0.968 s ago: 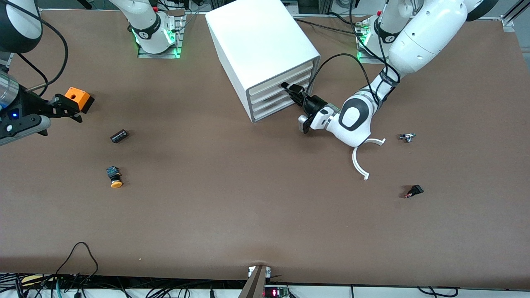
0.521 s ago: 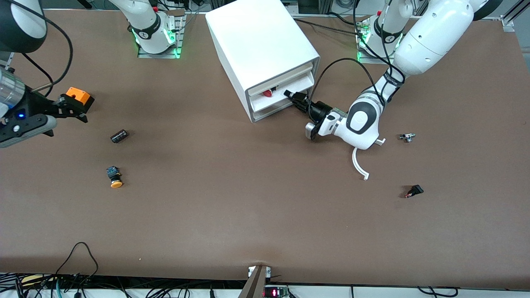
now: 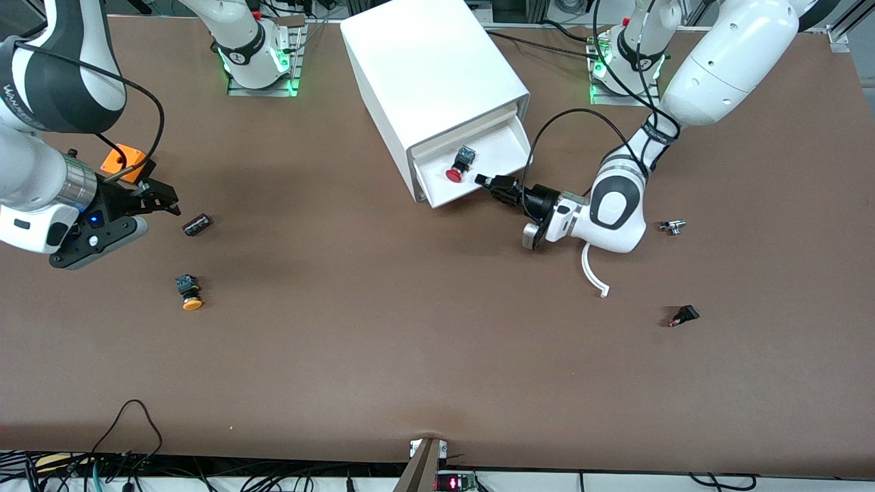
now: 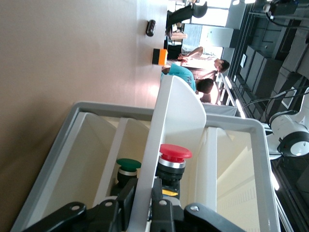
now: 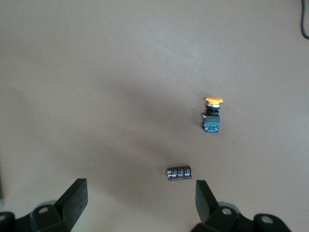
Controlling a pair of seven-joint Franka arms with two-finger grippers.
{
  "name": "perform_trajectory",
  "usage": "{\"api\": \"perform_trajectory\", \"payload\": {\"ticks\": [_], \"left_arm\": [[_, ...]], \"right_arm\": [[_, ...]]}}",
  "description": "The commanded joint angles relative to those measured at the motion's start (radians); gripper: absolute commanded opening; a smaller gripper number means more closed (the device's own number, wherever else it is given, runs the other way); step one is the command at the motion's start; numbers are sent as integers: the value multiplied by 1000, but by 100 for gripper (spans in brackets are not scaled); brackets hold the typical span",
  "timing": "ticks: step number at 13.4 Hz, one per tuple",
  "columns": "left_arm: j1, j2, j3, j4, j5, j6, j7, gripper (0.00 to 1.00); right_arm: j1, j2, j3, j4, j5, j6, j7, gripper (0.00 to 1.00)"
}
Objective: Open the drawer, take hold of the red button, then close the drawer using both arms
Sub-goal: 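Reach the right gripper to the red button while the left gripper withdraws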
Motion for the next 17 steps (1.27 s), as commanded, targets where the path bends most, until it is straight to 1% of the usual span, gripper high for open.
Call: {"api": "perform_trajectory", "payload": {"ticks": [1,3,5,6,9,10,11,12,14,15,17], "left_arm": [[27,-5,-2,5,-31,62,-2,18],[41,-8,-2,5,-31,66,-2,18],[67,-11,-2,5,-31,66,-2,18],[76,-11,-2,5,-31,66,-2,19],[87,-15,-1,5,-31,66,1,23],[87,-19,-1,3,-28,64,-5,29],[87,-27,-1,1,-28,64,-33,96],[87,-36,1,1,-18,63,-101,100],[88,-70,7,3,-1,55,-217,100],[98,-86,5,6,37,53,-288,100],[131,-126,4,38,158,44,-449,100]], "right_arm": [[57,13,6,38,38,-8,118,99],[111,54,6,108,43,-21,212,99],[155,86,6,145,105,-20,286,99],[181,105,6,165,139,-20,359,99],[269,160,6,231,153,-18,566,99],[307,174,6,243,153,-11,649,99],[347,195,6,262,153,-9,745,99],[382,221,7,291,159,-6,853,99],[444,283,6,358,208,14,1026,99],[476,309,6,383,218,28,1117,99],[542,343,6,400,218,61,1264,99]]}}
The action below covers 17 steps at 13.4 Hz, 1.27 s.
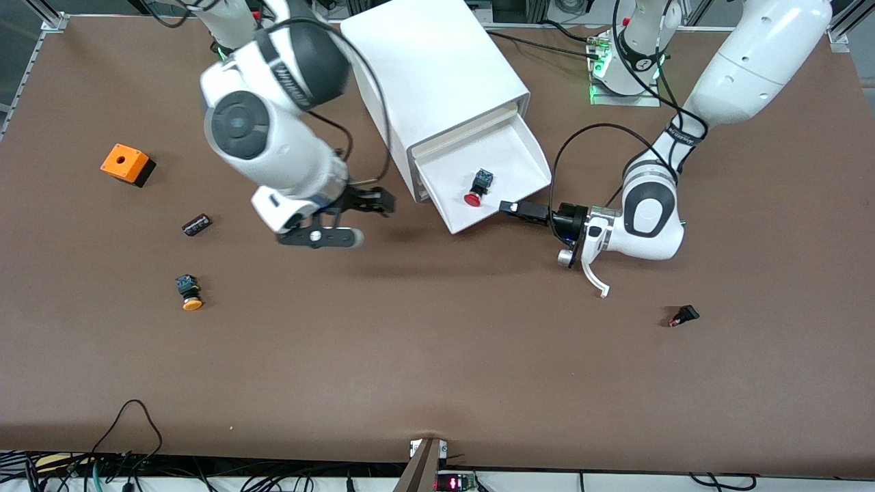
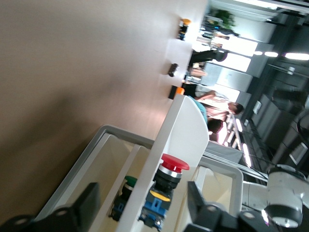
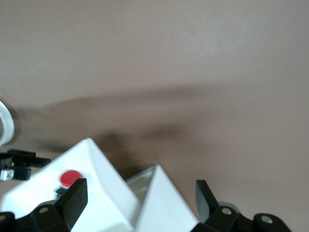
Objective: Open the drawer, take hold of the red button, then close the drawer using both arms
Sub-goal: 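Reach the right gripper to the red button while the left gripper withdraws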
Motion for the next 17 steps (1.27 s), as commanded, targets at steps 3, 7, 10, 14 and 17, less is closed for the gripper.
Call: {"api": "perform_trajectory", "payload": {"ticks": [3,7,10,14,17], "left_arm": [[74,-103,-1,116,334,-85,-344,100],[149,-103,-1,265,545,-231,-452,100],[188,-104,-1,343,669,-289,-446,100],[187,-176,-17,399,919,-313,-438,100],[180,-221,-20,405,1081,-314,-412,100]], "right_arm": [[141,98,-18,69,6,69,296,99],[235,187,-18,144,-62,105,473,99],[275,238,-23,182,-63,137,554,99],[325,296,-23,182,-111,181,638,99],[341,310,-22,179,-112,184,674,91]]}}
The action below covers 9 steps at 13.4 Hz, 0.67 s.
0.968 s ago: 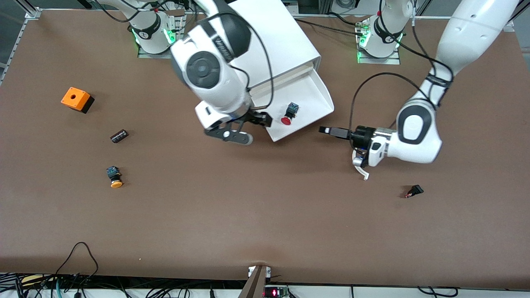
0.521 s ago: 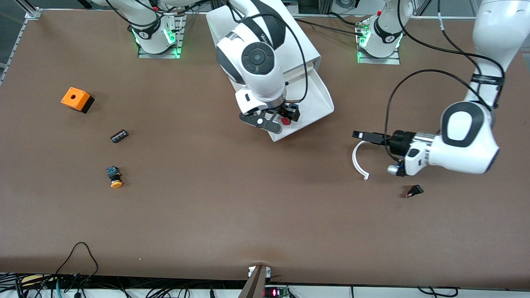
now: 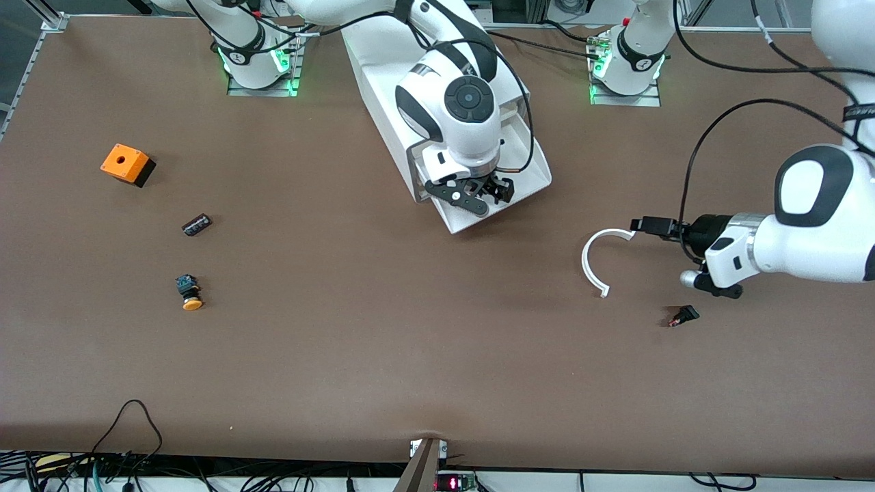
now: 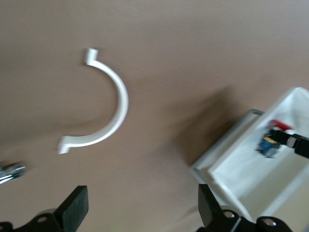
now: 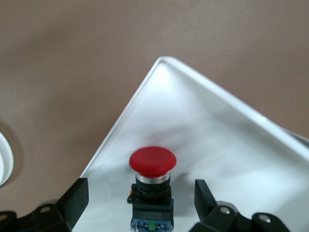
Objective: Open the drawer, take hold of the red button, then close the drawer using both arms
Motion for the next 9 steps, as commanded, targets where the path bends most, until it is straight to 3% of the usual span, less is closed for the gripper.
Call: {"api": "perform_trajectory", "payload": {"ticks": [1,3,5,7,9], "left_arm": [[-16,-38,-5,20,162,-10,34,100],[-38,-34,-16,74,259,-5,21,100],[-77,-30,-19,114,377,-7,45,100],[-82,-22,-51,114,382,-17,42,100],[-100,-18,-54,103,394,-17,34,100]], "right_arm": [[19,21,-10,37,-17,-12,40,85],[28,23,-10,34,-19,-17,46,65],[29,21,-10,34,-31,-20,44,31],[29,18,-10,34,-32,-20,38,0],[29,13,-12,36,-49,-38,29,0]]}}
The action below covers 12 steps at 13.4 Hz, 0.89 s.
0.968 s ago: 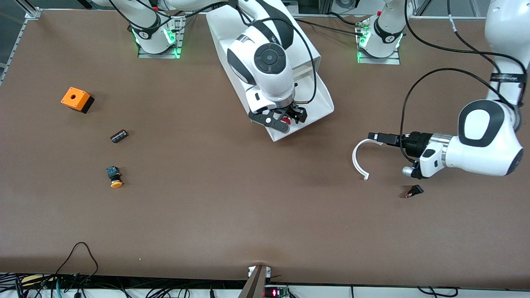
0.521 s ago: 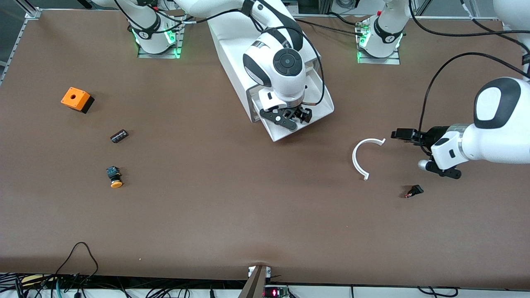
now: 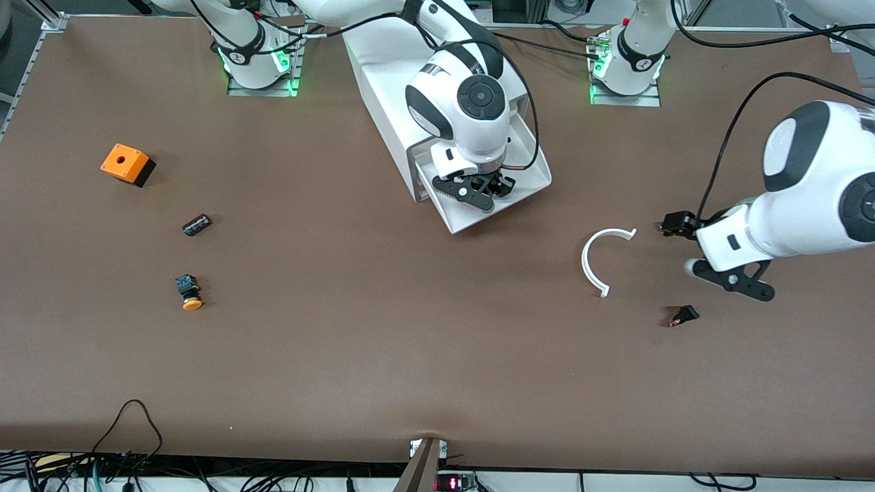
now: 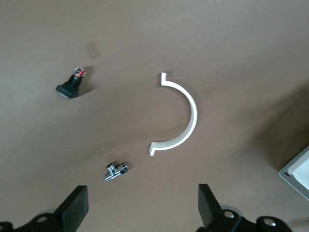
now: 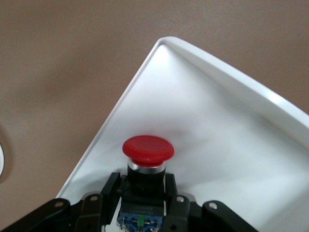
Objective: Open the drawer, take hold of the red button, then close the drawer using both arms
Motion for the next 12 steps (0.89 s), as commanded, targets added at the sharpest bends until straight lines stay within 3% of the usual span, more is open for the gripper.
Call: {"api": "perform_trajectory", "payload": {"ticks": [1,3,7,12], "left_arm": [[-4,17,-3,8,35,-16,6,100],[28,42,-3,-22,4,-7,-133,100],[-59,63,-14,-33,-19,2,-745,100],[-180,63,-26,-131,-19,202,-1046,100]], "right_arm": [[7,3,-12,39,-34,-60,2,0],[-10,-26,-12,44,-28,-102,-30,0],[-111,-121,-3,61,12,-194,-179,0],[-256,-206,-9,56,41,-333,-560,0]]}}
